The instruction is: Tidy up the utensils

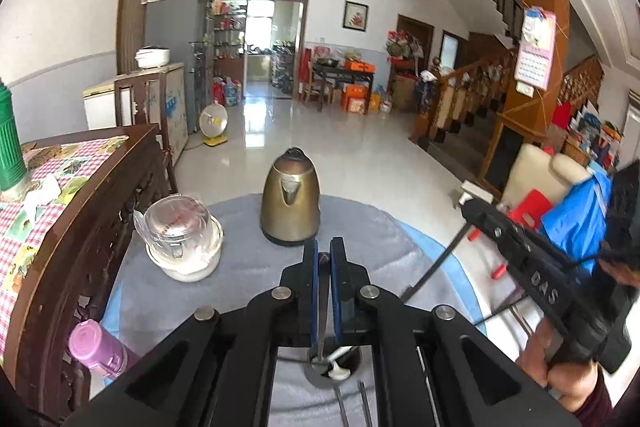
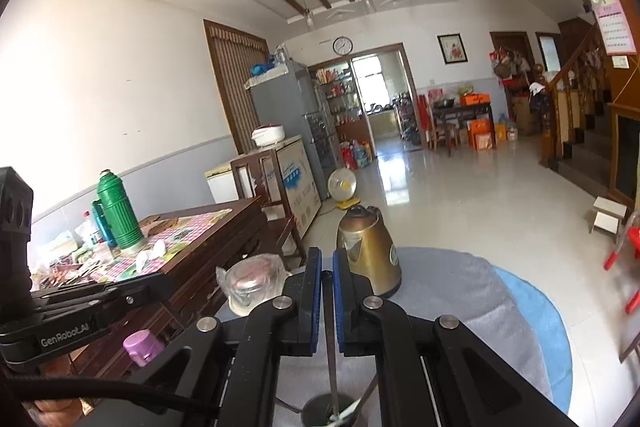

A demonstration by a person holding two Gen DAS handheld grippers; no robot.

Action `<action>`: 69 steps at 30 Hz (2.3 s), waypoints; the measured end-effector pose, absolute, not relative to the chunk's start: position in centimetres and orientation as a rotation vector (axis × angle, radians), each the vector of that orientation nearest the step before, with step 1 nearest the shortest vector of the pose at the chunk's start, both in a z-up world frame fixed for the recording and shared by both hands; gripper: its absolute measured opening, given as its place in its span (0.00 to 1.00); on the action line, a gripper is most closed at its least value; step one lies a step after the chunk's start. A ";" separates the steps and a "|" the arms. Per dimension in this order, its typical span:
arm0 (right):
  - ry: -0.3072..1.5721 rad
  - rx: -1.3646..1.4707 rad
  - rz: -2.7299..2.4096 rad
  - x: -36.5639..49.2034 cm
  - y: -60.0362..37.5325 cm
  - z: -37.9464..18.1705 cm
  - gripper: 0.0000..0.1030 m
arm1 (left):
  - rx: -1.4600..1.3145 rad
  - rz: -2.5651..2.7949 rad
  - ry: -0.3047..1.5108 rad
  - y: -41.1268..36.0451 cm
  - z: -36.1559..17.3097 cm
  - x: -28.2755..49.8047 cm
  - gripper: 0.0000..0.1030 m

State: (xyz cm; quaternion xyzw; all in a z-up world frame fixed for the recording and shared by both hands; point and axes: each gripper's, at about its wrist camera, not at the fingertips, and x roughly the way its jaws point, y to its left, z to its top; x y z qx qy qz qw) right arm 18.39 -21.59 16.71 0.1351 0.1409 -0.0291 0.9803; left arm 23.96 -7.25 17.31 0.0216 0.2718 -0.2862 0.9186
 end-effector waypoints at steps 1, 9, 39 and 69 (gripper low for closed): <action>0.289 0.274 -0.061 18.9 -21.5 16.2 0.06 | 0.028 -0.583 0.566 -7.3 16.8 24.4 0.06; 0.356 0.260 -0.074 20.1 -21.2 12.9 0.06 | -0.050 -0.559 0.609 -7.7 12.3 26.1 0.06; 0.469 0.463 -0.005 16.9 -23.9 8.9 0.08 | 0.276 -0.283 0.407 -7.5 10.4 19.5 0.48; 0.375 0.514 0.021 7.6 -23.8 11.3 0.20 | 0.340 -0.189 0.171 -6.9 14.8 7.9 0.70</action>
